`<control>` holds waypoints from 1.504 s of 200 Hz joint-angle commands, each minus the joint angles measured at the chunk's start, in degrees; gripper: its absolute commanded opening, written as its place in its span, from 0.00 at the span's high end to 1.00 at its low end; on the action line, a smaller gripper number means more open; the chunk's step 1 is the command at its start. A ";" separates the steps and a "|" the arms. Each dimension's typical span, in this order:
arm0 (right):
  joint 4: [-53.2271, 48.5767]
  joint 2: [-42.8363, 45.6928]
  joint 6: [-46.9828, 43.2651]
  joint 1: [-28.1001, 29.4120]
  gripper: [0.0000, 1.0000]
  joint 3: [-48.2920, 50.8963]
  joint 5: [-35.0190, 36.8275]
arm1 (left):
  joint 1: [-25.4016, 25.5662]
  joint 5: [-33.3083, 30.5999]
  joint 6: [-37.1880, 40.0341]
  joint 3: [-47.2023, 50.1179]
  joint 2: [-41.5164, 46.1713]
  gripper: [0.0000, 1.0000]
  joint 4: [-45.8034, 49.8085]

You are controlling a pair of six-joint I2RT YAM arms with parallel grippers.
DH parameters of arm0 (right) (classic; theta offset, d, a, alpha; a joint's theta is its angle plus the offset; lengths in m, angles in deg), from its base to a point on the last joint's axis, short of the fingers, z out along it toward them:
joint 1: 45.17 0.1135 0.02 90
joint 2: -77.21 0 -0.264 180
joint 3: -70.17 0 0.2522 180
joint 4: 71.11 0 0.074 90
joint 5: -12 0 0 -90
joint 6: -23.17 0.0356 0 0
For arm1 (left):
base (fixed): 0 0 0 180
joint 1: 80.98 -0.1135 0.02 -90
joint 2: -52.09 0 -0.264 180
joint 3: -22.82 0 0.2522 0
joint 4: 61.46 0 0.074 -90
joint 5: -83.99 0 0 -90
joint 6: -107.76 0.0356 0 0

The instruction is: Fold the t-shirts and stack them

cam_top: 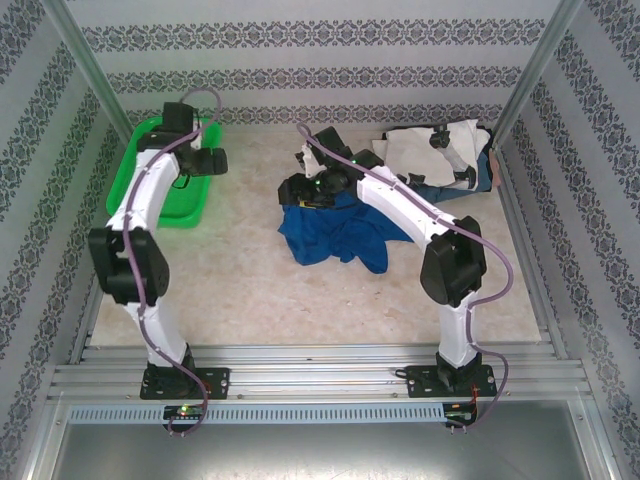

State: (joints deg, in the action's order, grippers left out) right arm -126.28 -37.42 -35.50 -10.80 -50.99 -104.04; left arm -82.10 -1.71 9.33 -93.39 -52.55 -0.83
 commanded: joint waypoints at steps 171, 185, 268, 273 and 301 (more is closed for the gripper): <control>-4.03 37.31 -5.60 -23.68 0.08 49.78 0.86 | 47.09 8.75 -19.35 24.60 9.37 0.08 -1.92; -2.82 38.10 -5.42 -24.09 0.08 51.10 0.34 | 49.18 6.32 -20.14 21.28 4.33 0.09 0.38; 3.87 37.77 -4.00 -24.27 0.10 58.70 -1.79 | 50.50 -7.73 -25.76 5.55 -14.65 0.42 4.19; 4.54 37.27 -3.71 -24.26 0.10 58.85 -1.95 | 50.23 -8.18 -25.76 5.64 -14.63 0.47 4.16; 9.00 33.88 -1.69 -24.16 0.13 59.68 -2.51 | 48.06 -8.89 -26.60 9.04 -10.29 0.91 1.79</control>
State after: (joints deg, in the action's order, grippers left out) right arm -122.37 -0.85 -39.35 -34.58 7.48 -104.83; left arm -31.94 -6.44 -16.00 -85.79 -66.93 -0.24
